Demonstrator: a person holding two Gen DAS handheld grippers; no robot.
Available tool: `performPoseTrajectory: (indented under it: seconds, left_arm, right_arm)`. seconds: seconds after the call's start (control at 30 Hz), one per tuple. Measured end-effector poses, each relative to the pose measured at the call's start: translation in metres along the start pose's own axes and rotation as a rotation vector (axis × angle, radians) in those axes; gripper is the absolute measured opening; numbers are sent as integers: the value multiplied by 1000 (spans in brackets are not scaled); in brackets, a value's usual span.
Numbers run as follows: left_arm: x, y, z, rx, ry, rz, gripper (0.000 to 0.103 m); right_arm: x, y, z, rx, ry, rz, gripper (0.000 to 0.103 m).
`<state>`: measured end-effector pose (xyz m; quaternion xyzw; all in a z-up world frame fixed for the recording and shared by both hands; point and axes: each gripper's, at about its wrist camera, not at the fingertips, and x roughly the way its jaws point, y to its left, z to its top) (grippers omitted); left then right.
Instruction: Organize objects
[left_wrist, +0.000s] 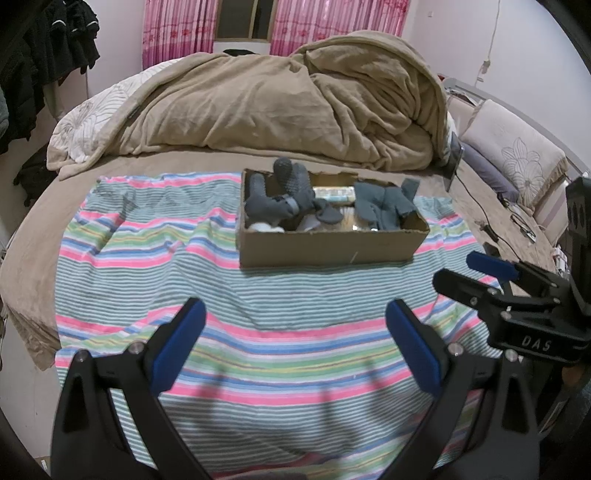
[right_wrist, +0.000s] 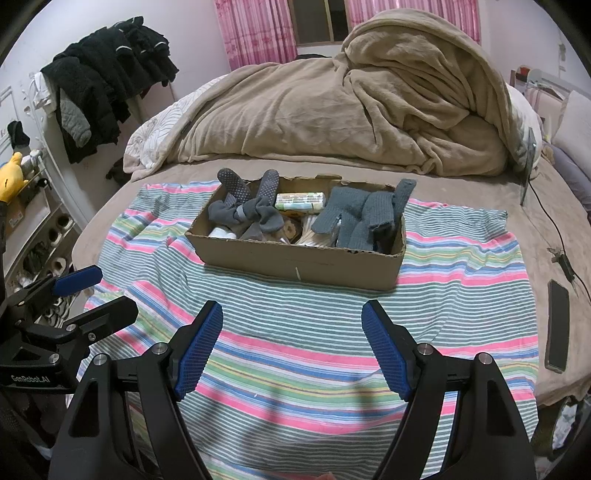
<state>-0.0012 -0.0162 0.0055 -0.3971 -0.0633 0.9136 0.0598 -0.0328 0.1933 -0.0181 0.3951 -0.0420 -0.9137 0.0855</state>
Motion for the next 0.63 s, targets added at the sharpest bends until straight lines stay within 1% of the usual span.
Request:
performPoseTrajectory:
  seconds: [0.63]
  left_arm:
    - [1,1,5,20,-9,5,99]
  right_arm:
    - [1,0,1,0,0,0,80]
